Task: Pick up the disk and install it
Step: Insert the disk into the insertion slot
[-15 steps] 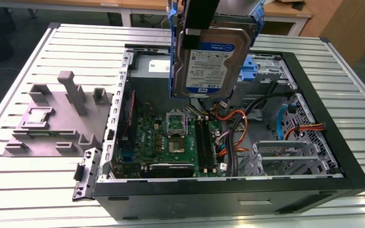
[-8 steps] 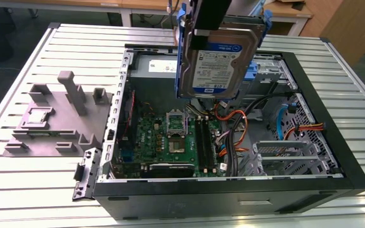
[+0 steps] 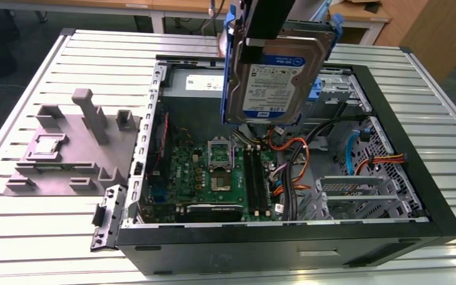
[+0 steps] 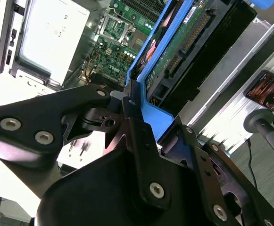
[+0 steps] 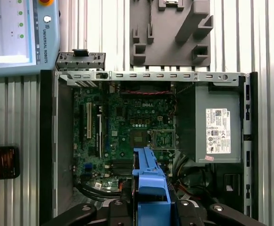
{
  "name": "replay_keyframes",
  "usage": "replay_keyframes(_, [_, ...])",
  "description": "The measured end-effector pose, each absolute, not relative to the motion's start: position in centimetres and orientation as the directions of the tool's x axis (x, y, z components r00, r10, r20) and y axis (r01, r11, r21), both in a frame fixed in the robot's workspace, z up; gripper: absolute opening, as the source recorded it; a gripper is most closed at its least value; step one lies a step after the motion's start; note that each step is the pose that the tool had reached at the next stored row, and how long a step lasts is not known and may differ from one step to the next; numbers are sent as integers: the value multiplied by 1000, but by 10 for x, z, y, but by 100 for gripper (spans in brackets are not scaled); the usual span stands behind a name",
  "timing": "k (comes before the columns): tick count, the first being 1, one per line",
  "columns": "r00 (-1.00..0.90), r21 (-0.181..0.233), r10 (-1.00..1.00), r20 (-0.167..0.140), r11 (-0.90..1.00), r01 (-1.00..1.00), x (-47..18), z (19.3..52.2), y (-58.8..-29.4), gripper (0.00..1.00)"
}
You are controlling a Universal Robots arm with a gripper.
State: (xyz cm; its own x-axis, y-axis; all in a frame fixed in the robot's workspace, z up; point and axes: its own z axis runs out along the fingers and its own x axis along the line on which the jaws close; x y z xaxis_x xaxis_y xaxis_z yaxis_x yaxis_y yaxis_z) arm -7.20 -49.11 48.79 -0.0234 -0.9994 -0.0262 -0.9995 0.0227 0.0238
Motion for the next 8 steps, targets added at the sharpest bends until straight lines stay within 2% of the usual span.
replay_keyframes(8, [-24, 24, -999, -26, 23, -999, -72, 487, -505, 37])
